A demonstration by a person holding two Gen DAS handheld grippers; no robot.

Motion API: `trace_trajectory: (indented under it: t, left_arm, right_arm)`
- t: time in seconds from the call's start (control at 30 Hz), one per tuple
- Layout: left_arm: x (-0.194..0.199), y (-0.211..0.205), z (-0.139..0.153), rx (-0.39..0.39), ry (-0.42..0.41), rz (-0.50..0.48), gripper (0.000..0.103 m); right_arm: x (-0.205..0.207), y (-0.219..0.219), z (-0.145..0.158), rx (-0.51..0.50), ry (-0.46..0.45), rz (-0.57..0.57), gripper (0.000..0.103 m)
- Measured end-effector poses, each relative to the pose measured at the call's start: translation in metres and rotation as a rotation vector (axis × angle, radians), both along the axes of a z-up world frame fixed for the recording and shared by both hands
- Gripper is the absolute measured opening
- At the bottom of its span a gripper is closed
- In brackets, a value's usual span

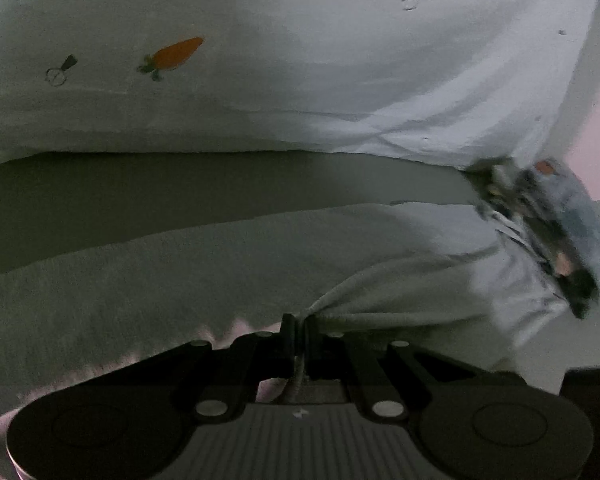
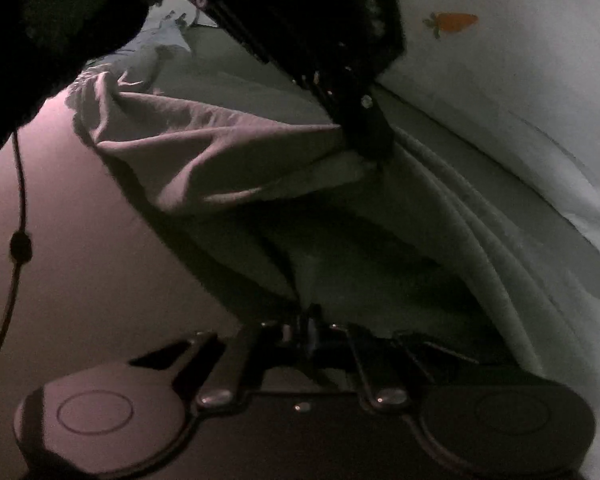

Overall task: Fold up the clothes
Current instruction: 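Grasp the folded garment edge with the left gripper and fold it over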

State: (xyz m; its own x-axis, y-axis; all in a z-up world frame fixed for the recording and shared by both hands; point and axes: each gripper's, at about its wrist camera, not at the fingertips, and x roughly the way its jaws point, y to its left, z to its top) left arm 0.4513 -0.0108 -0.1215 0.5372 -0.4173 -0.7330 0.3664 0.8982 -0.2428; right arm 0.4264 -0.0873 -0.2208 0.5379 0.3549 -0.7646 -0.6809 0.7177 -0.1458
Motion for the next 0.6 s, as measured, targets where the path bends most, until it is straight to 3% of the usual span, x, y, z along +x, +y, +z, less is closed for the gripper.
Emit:
trace_trajectory:
  t: [0.1,0.17,0.2,0.23,0.3,0.4,0.43,0.53,0.6]
  left_arm:
    - [-0.016,0.002,-0.008,0.02,0.041,-0.059,0.005]
    - [-0.023,0.001,-0.026,0.07,0.106,-0.091,0.006]
    - [-0.026,0.0,-0.035,0.095,0.138,-0.107,0.007]
    - [-0.029,0.001,-0.043,0.113,0.169,-0.114,0.009]
    - [-0.033,0.004,-0.057,0.126,0.228,-0.095,0.016]
    - [-0.036,0.009,-0.061,0.104,0.275,-0.065,0.029]
    - [-0.035,0.009,-0.059,0.093,0.275,-0.059,0.036]
    - [-0.031,0.009,-0.052,0.076,0.264,-0.043,0.052]
    - [-0.025,0.008,-0.047,0.08,0.249,-0.024,0.054]
  right_arm:
    - [-0.015,-0.018,0.007,0.034,0.109,0.01,0.005]
    - [-0.024,-0.041,0.015,0.106,0.157,-0.044,0.023]
    - [-0.027,-0.057,0.02,0.155,0.153,-0.105,0.042]
    - [-0.029,-0.075,0.025,0.207,0.15,-0.171,0.054]
    - [-0.027,-0.122,0.032,0.347,0.148,-0.352,0.055]
    - [-0.019,-0.19,0.032,0.447,0.063,-0.693,0.063]
    - [-0.016,-0.213,0.028,0.44,0.024,-0.829,0.069]
    - [-0.004,-0.288,0.014,0.413,-0.064,-1.201,0.07]
    - [0.0,-0.336,0.001,0.428,-0.093,-1.404,0.07]
